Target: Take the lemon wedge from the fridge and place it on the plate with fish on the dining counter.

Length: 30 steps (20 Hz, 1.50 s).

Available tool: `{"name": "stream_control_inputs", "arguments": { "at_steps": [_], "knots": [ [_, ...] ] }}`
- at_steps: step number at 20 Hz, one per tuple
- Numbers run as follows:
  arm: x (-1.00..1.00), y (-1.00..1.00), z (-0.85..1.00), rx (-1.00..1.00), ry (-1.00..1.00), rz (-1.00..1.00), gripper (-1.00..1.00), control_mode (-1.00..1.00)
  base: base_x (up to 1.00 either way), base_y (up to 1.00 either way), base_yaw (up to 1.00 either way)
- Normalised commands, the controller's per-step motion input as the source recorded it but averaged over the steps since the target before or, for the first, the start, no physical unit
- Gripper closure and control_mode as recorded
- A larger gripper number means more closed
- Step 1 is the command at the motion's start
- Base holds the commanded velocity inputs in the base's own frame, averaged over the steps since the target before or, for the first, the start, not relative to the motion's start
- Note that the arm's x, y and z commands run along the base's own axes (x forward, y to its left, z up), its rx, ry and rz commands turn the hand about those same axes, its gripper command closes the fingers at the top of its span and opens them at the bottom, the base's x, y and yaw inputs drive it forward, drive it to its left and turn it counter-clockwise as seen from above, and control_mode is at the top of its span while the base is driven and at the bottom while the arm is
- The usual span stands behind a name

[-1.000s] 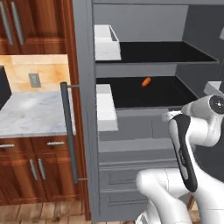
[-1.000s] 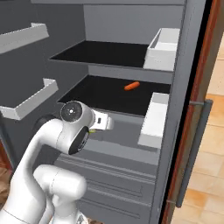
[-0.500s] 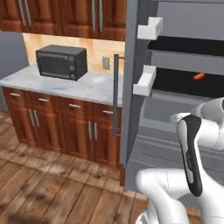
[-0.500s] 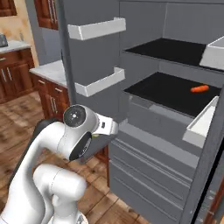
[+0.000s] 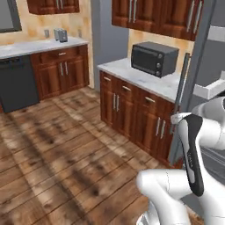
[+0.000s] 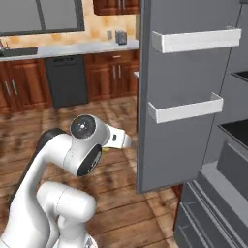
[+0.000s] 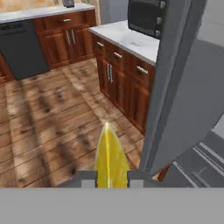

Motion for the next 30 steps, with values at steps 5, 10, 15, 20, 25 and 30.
{"name": "stream_control_inputs", "arguments": {
  "at_steps": [5,10,15,20,25,30],
  "knots": [
    [0.00,0.00,0.00,0.00,0.00,0.00,1.00,1.00,-0.20,0.00,0.93],
    [0.00,0.00,0.00,0.00,0.00,0.00,1.00,1.00,-0.07,0.04,0.97],
    [0.00,0.00,0.00,0.00,0.00,0.00,1.00,1.00,-0.07,0.26,0.93],
    [0.00,0.00,0.00,0.00,0.00,0.00,1.00,1.00,-0.04,0.14,0.98],
    [0.00,0.00,0.00,0.00,0.00,0.00,1.00,1.00,-0.03,0.13,0.98],
    [0.00,0.00,0.00,0.00,0.00,0.00,1.00,1.00,0.37,-0.05,0.67]
  ]
}}
